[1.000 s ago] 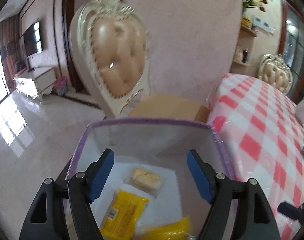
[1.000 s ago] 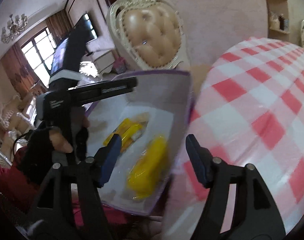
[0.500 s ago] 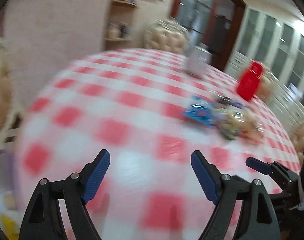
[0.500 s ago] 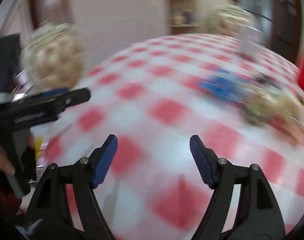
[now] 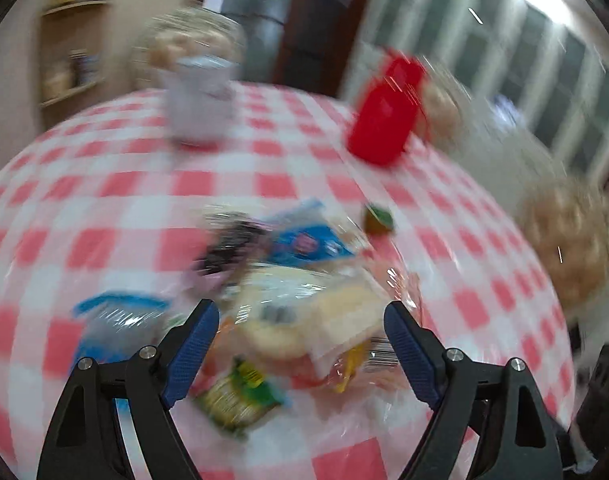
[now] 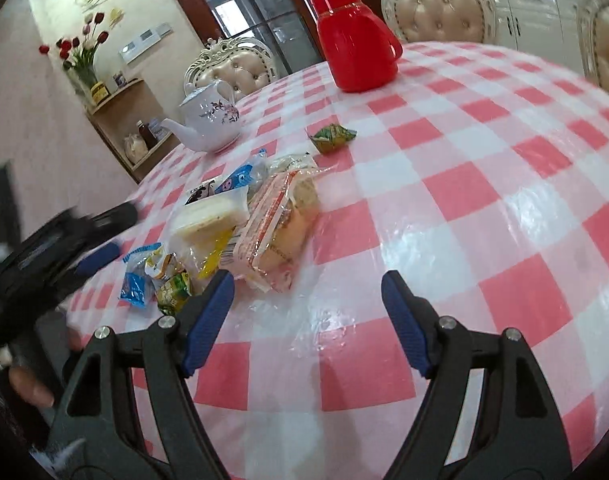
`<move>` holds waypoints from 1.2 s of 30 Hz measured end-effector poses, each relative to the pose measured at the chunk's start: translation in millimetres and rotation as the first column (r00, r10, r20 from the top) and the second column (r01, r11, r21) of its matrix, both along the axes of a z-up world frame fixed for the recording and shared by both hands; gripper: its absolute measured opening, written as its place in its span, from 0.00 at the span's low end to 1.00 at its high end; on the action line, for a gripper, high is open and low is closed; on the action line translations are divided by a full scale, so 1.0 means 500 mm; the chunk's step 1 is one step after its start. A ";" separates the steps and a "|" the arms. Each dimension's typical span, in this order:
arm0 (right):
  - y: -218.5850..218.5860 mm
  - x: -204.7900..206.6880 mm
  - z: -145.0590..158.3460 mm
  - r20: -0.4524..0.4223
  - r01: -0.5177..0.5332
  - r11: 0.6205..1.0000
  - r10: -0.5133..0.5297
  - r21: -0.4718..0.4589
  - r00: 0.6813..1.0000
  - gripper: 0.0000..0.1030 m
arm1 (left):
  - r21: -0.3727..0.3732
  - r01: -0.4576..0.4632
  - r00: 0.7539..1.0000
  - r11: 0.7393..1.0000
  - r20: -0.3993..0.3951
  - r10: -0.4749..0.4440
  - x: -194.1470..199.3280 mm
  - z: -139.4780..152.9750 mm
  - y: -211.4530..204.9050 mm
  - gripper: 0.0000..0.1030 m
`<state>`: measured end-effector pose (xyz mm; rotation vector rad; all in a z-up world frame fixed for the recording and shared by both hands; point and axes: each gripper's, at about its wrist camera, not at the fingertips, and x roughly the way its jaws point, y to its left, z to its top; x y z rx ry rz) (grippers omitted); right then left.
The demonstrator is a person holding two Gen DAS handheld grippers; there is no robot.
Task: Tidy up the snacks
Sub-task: 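Grasp another clear-wrapped cake with the left gripper while the right reaches the orange-printed bread pack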
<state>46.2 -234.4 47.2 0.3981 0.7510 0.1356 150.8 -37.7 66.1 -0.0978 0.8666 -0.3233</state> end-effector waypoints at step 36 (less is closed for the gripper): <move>0.052 0.045 -0.016 0.028 -0.025 1.000 0.025 -0.008 0.999 0.76 | -0.193 -0.185 0.983 0.963 -0.022 0.185 -0.262 -0.080 0.226 0.38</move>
